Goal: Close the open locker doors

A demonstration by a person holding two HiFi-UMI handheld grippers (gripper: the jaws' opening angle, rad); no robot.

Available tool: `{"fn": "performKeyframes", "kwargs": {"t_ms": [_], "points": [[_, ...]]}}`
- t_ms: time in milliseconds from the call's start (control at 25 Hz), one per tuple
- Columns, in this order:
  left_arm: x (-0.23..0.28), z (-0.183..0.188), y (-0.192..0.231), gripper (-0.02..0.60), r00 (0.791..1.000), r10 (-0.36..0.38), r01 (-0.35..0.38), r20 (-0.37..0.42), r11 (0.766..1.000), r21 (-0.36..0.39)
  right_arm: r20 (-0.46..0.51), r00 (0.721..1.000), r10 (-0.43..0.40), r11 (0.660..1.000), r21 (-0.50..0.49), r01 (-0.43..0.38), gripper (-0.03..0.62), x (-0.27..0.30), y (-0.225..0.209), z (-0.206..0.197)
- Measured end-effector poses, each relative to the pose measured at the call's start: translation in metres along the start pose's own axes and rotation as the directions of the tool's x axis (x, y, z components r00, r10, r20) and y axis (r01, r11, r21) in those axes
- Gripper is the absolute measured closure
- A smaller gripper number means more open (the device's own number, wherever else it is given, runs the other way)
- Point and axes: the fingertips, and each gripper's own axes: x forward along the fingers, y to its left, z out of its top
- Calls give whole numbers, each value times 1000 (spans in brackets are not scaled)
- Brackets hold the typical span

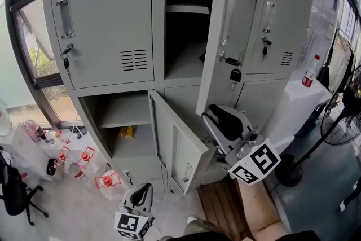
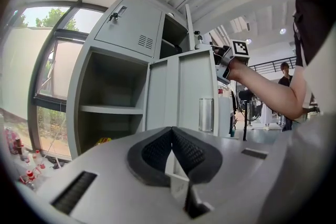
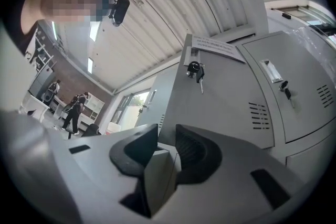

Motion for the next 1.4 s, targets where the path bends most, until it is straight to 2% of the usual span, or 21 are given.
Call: {"fn": "performKeyframes", "kwargs": {"t_ms": [120, 320, 680, 1000, 1160, 1400], "points": [[2, 3, -1, 574, 999, 29, -29, -21, 999, -18, 7, 999, 35, 999, 16, -36, 484, 10, -2, -4], [1, 4, 10, 574, 995, 97, -97, -6, 995, -4, 17, 997, 71, 997, 43, -71, 513, 27, -10, -12], [-5, 3, 27, 574, 976, 216, -216, 3, 976, 4, 39, 991, 126, 988, 85, -129, 520, 65, -22, -29], [-16, 0, 41, 574, 948, 319, -319, 4, 948, -5, 36, 993, 108, 985, 130, -112, 522, 97, -38, -44], [-18, 4, 42, 574, 936, 351, -352, -24, 935, -31, 29, 995, 91, 986, 138, -94, 522, 111, -47, -53], [-24, -2, 53, 574, 920, 391, -391, -4, 920, 1, 21, 998, 64, 982, 174, -67, 528, 127, -57, -62]]}}
